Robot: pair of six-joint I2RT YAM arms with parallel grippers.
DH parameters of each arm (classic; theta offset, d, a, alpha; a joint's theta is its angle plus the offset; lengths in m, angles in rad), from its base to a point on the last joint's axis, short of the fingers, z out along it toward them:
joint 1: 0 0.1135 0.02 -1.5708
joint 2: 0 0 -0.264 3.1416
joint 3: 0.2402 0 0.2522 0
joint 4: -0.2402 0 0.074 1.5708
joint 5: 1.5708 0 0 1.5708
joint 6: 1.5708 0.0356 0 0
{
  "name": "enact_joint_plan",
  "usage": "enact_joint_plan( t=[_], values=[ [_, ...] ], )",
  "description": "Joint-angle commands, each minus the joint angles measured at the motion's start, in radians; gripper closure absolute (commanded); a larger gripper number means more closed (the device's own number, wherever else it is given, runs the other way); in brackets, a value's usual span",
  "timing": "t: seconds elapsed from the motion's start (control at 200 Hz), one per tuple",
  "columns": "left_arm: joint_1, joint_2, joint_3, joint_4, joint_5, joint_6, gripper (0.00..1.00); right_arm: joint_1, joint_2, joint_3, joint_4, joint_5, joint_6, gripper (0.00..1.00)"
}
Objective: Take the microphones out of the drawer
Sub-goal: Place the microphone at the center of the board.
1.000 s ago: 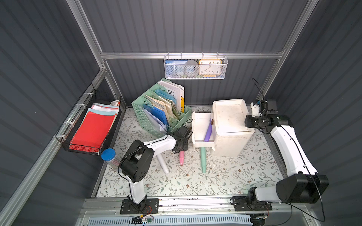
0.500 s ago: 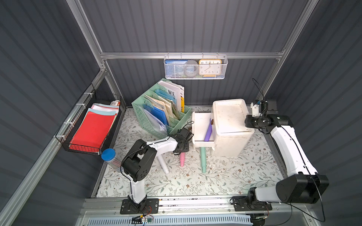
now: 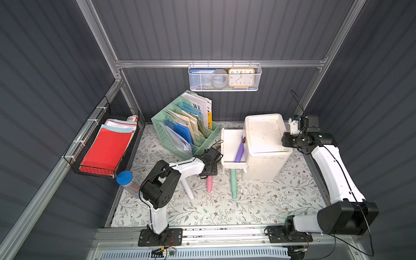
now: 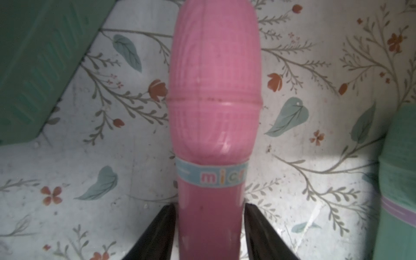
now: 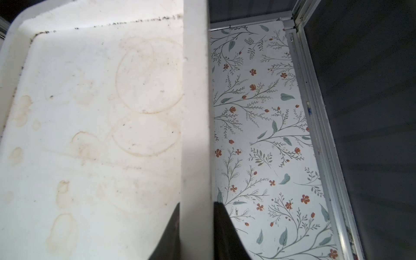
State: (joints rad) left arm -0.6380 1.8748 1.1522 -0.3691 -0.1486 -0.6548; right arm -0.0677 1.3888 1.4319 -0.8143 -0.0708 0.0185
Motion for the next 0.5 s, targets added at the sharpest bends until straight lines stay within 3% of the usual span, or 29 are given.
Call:
enact_joint_plan(
  t=[0.0, 0.49],
  values=[
    [-0.002, -0.013, 0.006, -0.080, -0.031, -0.016, 0.43, -0.006, 0.016, -0.059, -0.113, -0.102, 0.088, 1.00],
    [-0.002, -0.121, 0.074, -0.140, -0.082, 0.006, 0.40, -0.006, 0.005, -0.059, -0.115, -0.101, 0.088, 0.99]
  ],
)
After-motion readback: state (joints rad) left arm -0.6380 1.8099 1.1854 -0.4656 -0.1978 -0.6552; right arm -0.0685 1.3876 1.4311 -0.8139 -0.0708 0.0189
